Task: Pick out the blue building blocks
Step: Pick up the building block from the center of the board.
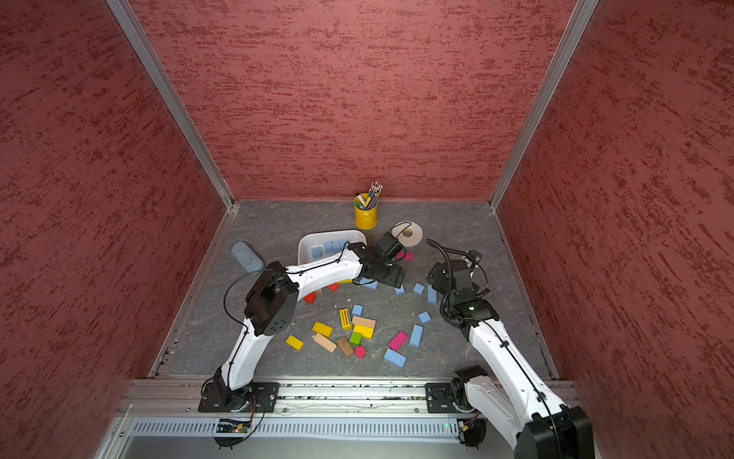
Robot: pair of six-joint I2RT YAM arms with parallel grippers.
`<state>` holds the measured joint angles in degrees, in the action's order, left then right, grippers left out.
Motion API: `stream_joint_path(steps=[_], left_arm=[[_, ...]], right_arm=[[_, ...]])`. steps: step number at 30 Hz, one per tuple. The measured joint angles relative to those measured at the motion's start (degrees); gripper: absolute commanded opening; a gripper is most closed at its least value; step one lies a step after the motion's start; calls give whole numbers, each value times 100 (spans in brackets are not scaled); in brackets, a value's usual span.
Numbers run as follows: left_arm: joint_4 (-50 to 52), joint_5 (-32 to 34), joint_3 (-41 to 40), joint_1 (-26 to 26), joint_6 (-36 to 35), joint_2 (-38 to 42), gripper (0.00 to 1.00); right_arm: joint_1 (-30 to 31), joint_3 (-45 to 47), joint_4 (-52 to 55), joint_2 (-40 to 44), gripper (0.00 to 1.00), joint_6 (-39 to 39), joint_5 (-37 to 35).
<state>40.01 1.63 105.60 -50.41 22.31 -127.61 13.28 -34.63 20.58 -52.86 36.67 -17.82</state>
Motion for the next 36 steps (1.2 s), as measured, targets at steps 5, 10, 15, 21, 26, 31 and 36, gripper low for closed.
stream_joint_path(steps=[5, 10, 15, 21, 26, 31, 36], left_arm=[[-4, -2, 9, 61, -13, -57, 86], [-28, -7, 39, 74, -28, -122, 86], [-66, -11, 98, 74, -28, -170, 85], [-48, -61, 149, 42, -28, -348, 84], [24, -66, 190, -2, -24, -479, 76], [90, 13, 275, -11, -85, -527, 64], [118, 144, 286, -9, -107, -529, 53]], right_arm=[[0, 4, 0, 0, 99, 0, 0], [0, 46, 11, 0, 99, 0, 0], [-7, 72, 24, 0, 99, 0, 0], [-13, 74, 24, 0, 99, 0, 0], [-26, 74, 24, 0, 99, 0, 0], [-26, 76, 24, 0, 99, 0, 0], [-26, 107, 24, 4, 99, -2, 0]])
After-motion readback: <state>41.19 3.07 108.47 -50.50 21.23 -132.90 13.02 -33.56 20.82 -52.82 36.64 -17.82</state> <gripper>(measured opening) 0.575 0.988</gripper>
